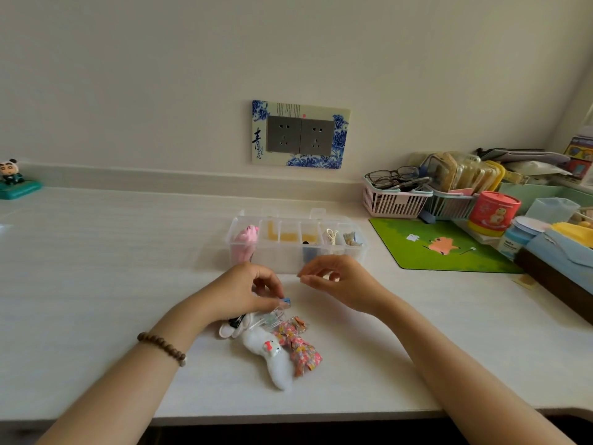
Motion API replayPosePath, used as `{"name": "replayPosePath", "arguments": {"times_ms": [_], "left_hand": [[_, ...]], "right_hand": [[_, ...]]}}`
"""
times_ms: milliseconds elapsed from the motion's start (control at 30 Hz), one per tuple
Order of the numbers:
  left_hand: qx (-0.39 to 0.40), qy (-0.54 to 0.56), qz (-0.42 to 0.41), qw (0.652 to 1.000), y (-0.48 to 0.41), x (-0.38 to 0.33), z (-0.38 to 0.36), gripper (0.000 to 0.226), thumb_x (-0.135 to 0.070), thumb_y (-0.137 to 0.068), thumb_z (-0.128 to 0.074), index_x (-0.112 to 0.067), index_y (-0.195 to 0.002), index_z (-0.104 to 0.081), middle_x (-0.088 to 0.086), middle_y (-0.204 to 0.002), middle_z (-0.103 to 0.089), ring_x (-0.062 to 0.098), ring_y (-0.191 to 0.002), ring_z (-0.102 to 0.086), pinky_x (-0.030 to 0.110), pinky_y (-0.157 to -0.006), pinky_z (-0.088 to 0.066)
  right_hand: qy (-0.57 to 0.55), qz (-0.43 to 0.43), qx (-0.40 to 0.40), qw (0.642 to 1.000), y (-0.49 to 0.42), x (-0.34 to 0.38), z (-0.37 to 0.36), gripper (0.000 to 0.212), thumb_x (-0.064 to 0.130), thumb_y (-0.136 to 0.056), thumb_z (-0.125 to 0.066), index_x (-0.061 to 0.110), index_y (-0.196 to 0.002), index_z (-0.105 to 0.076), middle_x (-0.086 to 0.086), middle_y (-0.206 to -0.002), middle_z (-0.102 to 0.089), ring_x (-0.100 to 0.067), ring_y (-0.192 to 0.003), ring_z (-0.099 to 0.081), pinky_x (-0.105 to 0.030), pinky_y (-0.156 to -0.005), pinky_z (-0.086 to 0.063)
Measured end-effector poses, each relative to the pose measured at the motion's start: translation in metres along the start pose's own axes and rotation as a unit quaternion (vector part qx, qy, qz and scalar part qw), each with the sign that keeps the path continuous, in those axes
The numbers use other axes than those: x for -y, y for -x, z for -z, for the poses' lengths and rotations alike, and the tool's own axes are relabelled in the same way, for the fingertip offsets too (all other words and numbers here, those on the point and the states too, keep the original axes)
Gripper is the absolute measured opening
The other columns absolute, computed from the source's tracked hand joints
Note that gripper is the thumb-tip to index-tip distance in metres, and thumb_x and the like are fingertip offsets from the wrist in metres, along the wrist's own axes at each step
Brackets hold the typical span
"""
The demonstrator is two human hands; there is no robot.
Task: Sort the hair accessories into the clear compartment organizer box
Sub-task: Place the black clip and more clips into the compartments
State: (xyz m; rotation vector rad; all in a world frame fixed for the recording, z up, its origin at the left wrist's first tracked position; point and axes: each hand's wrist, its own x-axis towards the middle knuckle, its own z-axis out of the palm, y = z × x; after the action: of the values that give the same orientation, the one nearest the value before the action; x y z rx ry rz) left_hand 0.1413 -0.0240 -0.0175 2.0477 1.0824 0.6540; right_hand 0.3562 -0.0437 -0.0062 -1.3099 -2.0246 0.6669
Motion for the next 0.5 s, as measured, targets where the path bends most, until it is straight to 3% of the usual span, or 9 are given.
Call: {"name": "replayPosePath", "arguments": {"times_ms": [100,300,500], "left_hand": [[-0.024,0.012,-0.009,1.0,0.0,-0.001,0.0,0.016,-0.025,-0.068,-0.082,-0.023,-0.074,-0.067,-0.013,-0.067,-0.065,-0.001,-0.061,-0.054,0.015,-0.062,-0.045],[-0.114,0.08,-0.054,0.989,0.001,-0.01,0.0,0.026,-0.023,-0.063,-0.084,-0.026,-0.073,-0.06,-0.007,-0.068,-0.067,0.003,-0.065,-0.061,0.016,-0.063,-0.049],[-0.153,0.057,-0.074,0.984,0.005,-0.017,-0.002,0.034,-0.025,-0.065,-0.082,-0.021,-0.077,-0.051,0.0,-0.07,-0.067,0.005,-0.061,-0.061,0.019,-0.063,-0.051]], "right_hand": [[-0.026,-0.019,0.012,0.999,-0.002,0.0,-0.005,0.005,0.028,-0.084,-0.066,0.024,-0.086,-0.068,0.006,-0.084,-0.068,-0.005,-0.076,-0.059,-0.015,-0.066,-0.043],[-0.201,-0.058,0.017,0.978,-0.002,0.014,-0.007,0.007,0.024,-0.084,-0.065,0.018,-0.088,-0.067,0.003,-0.077,-0.071,-0.01,-0.077,-0.067,-0.018,-0.064,-0.051],[-0.263,-0.054,0.026,0.963,-0.006,0.023,-0.001,0.006,0.016,-0.082,-0.066,0.013,-0.087,-0.069,-0.005,-0.082,-0.072,-0.013,-0.075,-0.068,-0.02,-0.064,-0.054]]}}
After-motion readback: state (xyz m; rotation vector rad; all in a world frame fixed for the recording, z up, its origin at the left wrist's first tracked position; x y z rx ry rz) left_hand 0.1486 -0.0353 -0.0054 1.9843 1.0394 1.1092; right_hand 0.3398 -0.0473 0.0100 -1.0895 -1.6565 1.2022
